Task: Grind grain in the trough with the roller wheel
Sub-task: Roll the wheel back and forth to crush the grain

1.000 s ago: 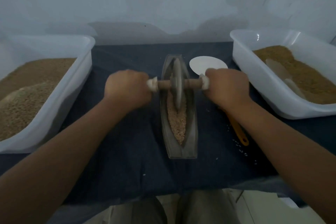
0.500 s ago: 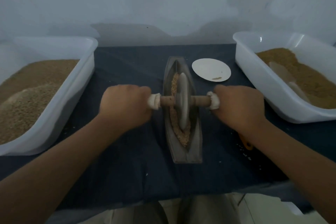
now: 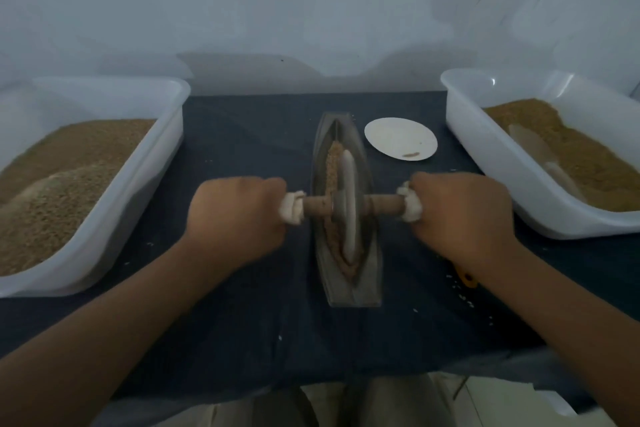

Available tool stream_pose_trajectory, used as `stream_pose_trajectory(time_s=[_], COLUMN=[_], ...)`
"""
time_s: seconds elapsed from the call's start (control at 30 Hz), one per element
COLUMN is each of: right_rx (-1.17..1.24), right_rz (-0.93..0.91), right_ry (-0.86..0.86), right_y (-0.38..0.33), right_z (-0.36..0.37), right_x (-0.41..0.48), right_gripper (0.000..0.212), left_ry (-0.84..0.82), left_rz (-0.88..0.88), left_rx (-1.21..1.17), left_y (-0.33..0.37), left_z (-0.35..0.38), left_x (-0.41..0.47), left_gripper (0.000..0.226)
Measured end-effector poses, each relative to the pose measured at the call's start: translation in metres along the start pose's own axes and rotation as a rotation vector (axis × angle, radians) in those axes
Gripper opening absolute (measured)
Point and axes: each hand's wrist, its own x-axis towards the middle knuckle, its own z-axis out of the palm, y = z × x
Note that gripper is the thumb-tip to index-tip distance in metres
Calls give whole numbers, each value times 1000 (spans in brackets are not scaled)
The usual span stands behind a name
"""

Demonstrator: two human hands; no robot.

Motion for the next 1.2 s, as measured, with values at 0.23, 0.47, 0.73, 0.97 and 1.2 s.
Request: stream_pose_trajectory(time_s=[0.23,0.47,0.73,0.97,1.2], right_rx=[-24,-23,5,28,3], right_rz=[155,74,55,91,-41], right_ry=[-68,-109,-25,-43,-41], right_y=[1,-3,0,-6,1], right_z=[32,12,16,22,8], right_x=[65,71,17,96,17], right_gripper=[37,31,38,59,26], left_ry=[-170,-229,-80,-254,40], left_rz=[-177,-250,-78,-277,-45], left_rx=[65,-14,57,-34,-91], left_y=[-10,-5,-1,-16,-5], left_z=[30,27,8,35,16], left_x=[80,66,13,99,-2], left_gripper=[36,35,43,30,35])
